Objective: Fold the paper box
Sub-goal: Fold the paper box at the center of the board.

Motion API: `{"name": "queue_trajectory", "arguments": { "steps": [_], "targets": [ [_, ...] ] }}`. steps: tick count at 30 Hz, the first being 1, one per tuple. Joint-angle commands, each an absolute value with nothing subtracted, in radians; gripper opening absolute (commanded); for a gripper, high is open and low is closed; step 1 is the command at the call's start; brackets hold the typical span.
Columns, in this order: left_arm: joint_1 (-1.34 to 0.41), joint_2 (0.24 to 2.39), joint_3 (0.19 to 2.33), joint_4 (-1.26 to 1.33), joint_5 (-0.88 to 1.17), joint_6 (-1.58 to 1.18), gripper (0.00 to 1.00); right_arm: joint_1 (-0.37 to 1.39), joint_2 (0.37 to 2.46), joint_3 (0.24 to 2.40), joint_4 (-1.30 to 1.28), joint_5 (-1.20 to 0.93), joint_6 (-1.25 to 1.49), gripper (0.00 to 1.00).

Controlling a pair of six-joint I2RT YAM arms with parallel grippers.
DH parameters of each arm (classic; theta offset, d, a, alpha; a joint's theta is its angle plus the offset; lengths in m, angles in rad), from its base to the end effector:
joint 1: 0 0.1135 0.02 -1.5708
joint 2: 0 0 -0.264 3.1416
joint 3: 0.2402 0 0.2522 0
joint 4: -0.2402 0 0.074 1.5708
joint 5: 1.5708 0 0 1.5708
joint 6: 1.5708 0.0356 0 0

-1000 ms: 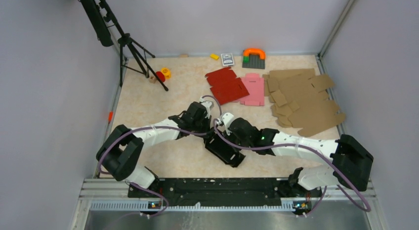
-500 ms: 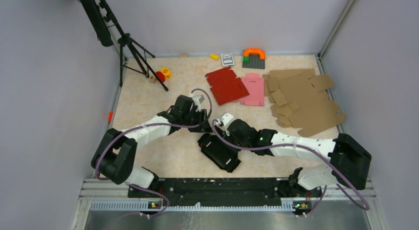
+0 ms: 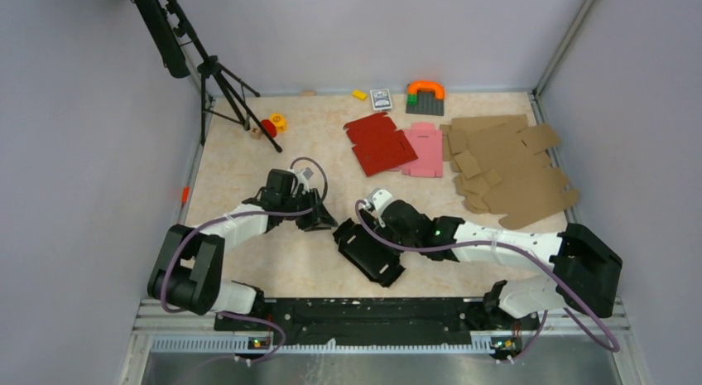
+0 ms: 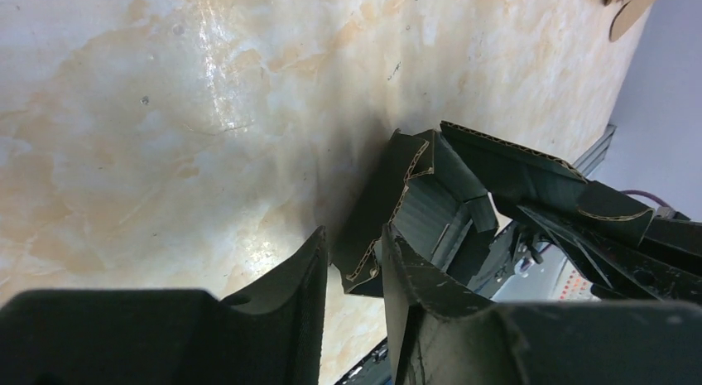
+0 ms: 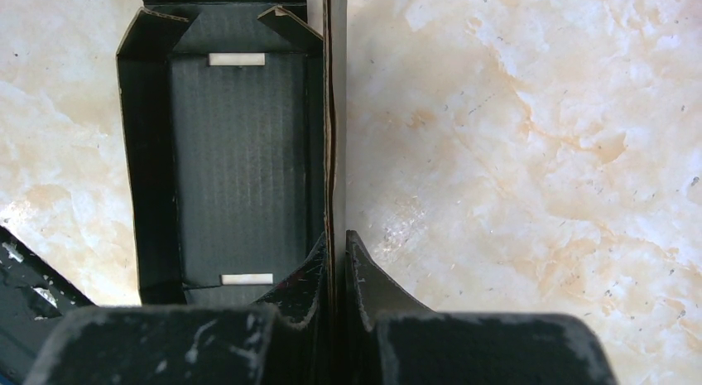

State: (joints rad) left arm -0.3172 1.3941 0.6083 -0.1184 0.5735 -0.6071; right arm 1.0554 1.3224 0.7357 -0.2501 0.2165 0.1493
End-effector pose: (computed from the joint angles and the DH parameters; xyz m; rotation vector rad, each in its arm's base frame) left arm 0.2348 -0.0974 0.1609 -0.1123 2.5981 -1.0822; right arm 0.1373 0.2269 0.2030 -0.9613 2.2040 0.3081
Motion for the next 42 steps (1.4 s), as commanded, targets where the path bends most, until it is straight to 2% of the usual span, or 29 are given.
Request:
{"name": "queue_trajectory", "arguments": {
  "steps": [1,4,8,11,25,29,33,42],
  "targets": [
    [-0.291,1.388,0.586,-0.035,0.630,-0.655,0.30,1.070,1.304,0.782,-0.257,0.236,0.139,0.00],
    [-0.288,1.432,0.592,-0.060,0.616,-0.658,0.24,1.074,1.301,0.785,-0.257,0.237,0.139,0.00],
    [-0.289,1.508,0.592,-0.033,0.673,-0.671,0.06,1.085,1.305,0.788,-0.255,0.241,0.136,0.00],
    [-0.296,1.536,0.581,-0.008,0.718,-0.682,0.03,1.100,1.311,0.796,-0.256,0.254,0.134,0.00],
    [-0.368,1.503,0.540,0.106,0.781,-0.754,0.13,1.149,1.349,0.815,-0.236,0.339,0.161,0.00],
    [-0.377,1.490,0.523,0.139,0.775,-0.761,0.29,1.160,1.351,0.809,-0.231,0.356,0.172,0.00],
    [-0.389,1.495,0.514,0.169,0.784,-0.769,0.37,1.167,1.339,0.798,-0.212,0.365,0.179,0.00],
    [-0.428,1.534,0.518,0.184,0.775,-0.764,0.38,1.169,1.334,0.796,-0.208,0.366,0.177,0.00]
  ]
}}
